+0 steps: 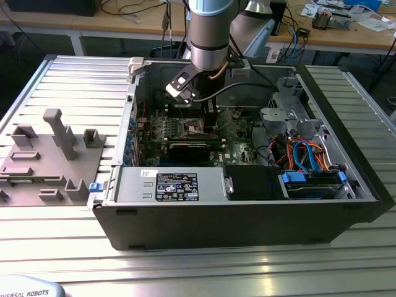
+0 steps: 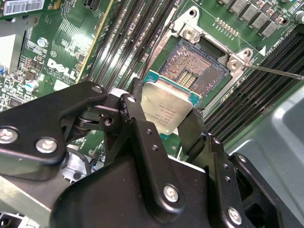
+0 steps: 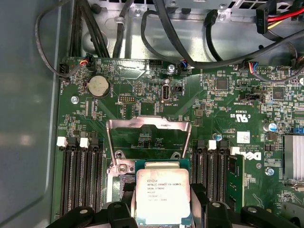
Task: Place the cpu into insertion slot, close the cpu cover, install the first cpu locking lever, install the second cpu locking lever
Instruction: 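Place the cpu into insertion slot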
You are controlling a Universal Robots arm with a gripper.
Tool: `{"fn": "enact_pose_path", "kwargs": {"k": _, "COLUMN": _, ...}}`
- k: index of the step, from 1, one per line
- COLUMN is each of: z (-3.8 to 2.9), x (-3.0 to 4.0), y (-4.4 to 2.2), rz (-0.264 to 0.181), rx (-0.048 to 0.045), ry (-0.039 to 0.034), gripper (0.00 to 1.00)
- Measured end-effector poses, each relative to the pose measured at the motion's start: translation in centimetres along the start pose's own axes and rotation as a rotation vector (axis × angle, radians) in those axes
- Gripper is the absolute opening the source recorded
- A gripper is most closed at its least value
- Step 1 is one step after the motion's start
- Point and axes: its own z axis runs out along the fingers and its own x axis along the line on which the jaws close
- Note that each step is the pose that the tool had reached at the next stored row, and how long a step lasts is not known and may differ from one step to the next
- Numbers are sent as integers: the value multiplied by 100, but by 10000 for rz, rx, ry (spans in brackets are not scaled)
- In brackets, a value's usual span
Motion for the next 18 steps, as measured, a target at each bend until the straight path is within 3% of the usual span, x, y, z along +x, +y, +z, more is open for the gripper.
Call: {"fn": "enact_pose_path", "kwargs": {"k": 18, "z": 23, "x": 2, "y": -27, "rz": 0, "rx": -3, "ry": -2, "gripper": 54}}
